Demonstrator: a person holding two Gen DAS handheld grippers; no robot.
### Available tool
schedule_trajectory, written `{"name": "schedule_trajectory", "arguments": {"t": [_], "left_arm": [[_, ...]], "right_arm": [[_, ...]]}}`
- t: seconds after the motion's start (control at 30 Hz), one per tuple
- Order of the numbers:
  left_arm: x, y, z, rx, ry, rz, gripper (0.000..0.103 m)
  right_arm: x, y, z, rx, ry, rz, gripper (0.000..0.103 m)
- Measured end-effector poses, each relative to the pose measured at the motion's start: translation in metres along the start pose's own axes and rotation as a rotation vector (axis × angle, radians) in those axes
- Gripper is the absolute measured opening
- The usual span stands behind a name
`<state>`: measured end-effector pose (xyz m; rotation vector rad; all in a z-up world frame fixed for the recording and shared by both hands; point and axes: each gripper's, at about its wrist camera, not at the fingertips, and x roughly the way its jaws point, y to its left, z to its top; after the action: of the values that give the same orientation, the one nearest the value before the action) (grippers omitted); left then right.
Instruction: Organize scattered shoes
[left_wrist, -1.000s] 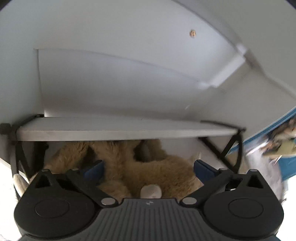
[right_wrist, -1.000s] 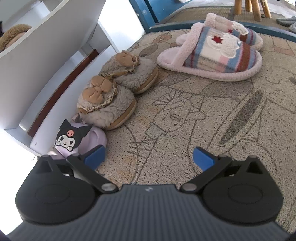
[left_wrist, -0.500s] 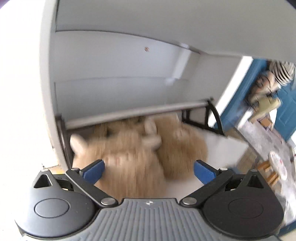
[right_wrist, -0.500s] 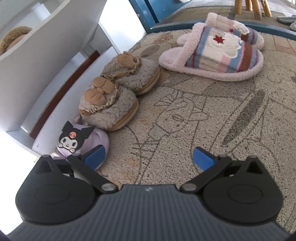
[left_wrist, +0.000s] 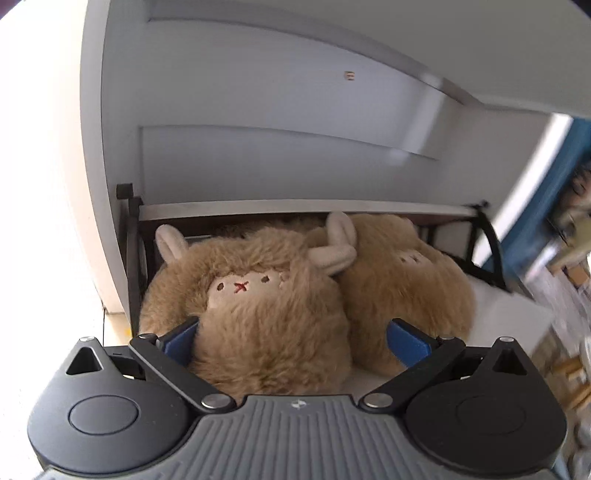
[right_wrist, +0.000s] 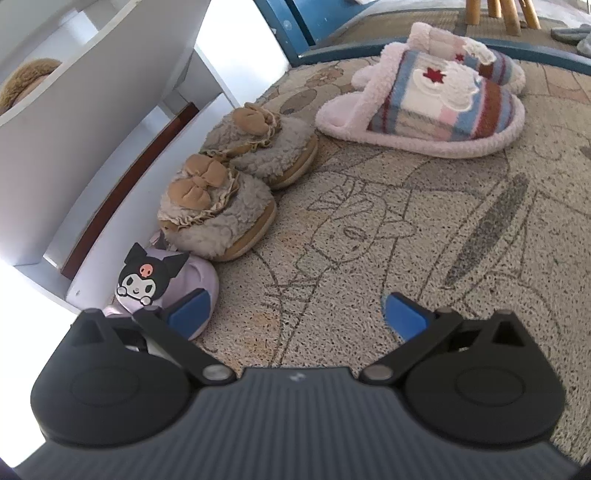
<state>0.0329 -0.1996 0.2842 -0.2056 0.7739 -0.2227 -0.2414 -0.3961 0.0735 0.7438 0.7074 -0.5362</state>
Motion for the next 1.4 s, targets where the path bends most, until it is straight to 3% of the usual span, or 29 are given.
{"name": "schedule_trajectory", "arguments": {"t": [0.2, 0.33, 0.43, 0.5, 0.6, 0.7, 0.83, 1.07, 1.27, 1.4], "left_arm": [[-0.039, 0.008, 0.012, 0.070, -0.037, -0.129, 0.103], [-0.033, -0.006, 0.033, 0.117, -0.016, -0.232, 0.103], [-0.025, -0.026, 0.035, 0.208, -0.028, -0.289, 0.103], [-0.016, -0.047, 0.026, 0.316, -0.070, -0.251, 0.103], [0.010, -0.067, 0.014, 0.419, -0.045, -0.142, 0.102], [0.032, -0.061, 0.014, 0.399, -0.032, -0.052, 0.103], [0.045, -0.052, 0.023, 0.352, -0.002, -0.023, 0.103], [0.061, -0.037, 0.035, 0.318, 0.026, -0.051, 0.103], [0.023, -0.030, 0.038, 0.282, 0.016, -0.124, 0.101], [-0.012, -0.015, 0.035, 0.250, -0.034, -0.165, 0.102]], "right_arm": [[0.000, 0.001, -0.001, -0.004, 0.000, 0.002, 0.103], [0.000, 0.002, -0.001, -0.006, 0.000, 0.003, 0.103], [0.000, 0.003, -0.002, -0.008, 0.000, 0.004, 0.103], [0.000, 0.003, -0.002, -0.010, 0.000, 0.005, 0.103], [0.002, 0.000, -0.001, 0.001, 0.005, 0.002, 0.103], [0.002, 0.000, -0.001, -0.001, 0.004, 0.002, 0.103], [0.001, 0.000, -0.001, 0.002, 0.003, 0.004, 0.103], [0.000, 0.003, -0.002, -0.017, -0.003, 0.008, 0.103], [0.000, 0.006, -0.002, -0.045, -0.010, 0.011, 0.103], [0.000, 0.009, -0.003, -0.063, -0.015, 0.012, 0.103]]}}
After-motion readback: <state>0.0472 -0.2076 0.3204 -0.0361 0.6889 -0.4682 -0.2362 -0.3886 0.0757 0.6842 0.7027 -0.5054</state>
